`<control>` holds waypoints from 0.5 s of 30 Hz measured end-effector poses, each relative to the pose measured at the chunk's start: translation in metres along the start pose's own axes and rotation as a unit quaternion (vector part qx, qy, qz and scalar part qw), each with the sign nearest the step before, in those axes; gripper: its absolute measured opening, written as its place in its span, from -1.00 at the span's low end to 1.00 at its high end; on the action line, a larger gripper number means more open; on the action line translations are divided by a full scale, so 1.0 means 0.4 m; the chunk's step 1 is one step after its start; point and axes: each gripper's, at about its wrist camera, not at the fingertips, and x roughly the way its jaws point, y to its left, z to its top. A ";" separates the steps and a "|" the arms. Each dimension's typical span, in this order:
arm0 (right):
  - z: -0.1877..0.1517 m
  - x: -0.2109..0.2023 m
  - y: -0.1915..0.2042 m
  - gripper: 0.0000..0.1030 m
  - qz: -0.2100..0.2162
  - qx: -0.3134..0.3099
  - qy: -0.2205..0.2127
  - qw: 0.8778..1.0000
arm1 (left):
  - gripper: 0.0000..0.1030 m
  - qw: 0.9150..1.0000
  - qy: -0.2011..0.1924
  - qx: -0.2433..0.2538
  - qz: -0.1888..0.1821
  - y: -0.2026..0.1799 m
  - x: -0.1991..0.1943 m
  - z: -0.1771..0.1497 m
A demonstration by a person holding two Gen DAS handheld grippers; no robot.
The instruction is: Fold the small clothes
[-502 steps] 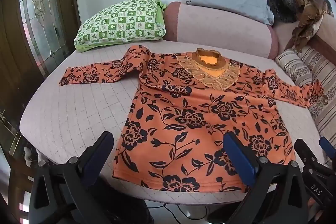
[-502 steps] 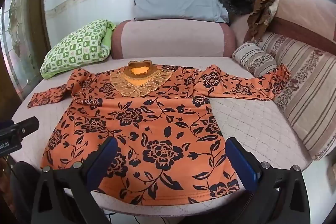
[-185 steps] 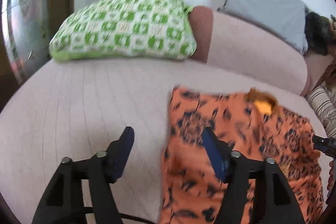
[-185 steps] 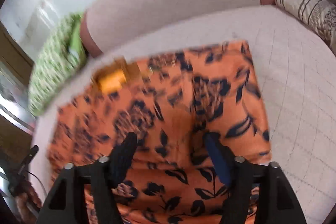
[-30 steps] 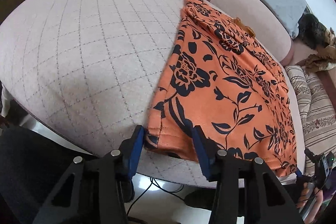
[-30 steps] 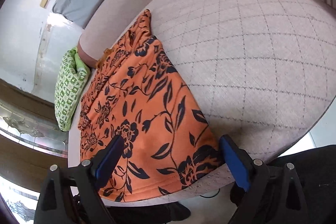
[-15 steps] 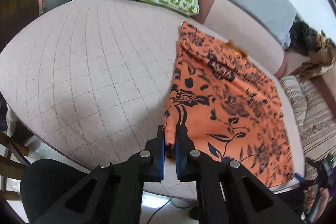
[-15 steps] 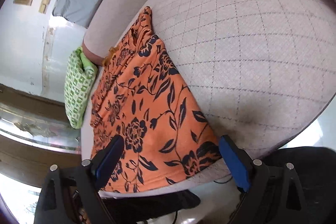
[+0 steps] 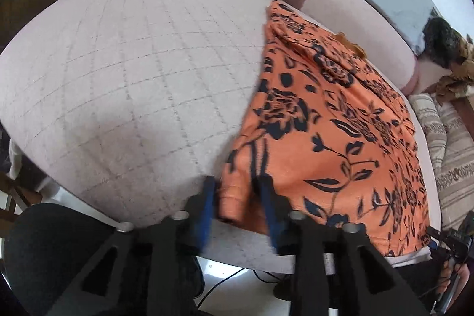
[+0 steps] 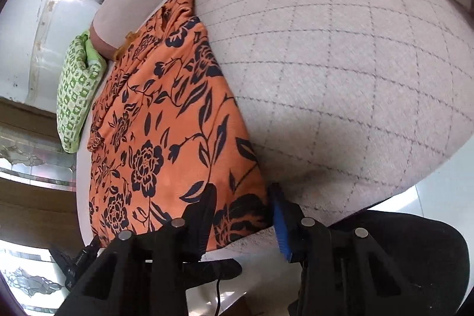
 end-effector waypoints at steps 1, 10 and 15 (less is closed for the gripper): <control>0.000 0.003 0.005 -0.16 0.001 -0.001 0.000 1.000 | 0.12 1.000 0.001 0.003 -0.003 -0.004 -0.002 -0.004; 0.002 -0.022 0.027 -0.89 0.068 0.009 0.001 0.998 | -0.87 1.000 -0.001 0.003 -0.023 -0.011 -0.045 0.008; 0.027 -0.025 0.019 -0.82 0.108 0.024 -0.009 0.994 | -0.86 1.000 -0.006 0.004 -0.011 -0.009 -0.049 0.028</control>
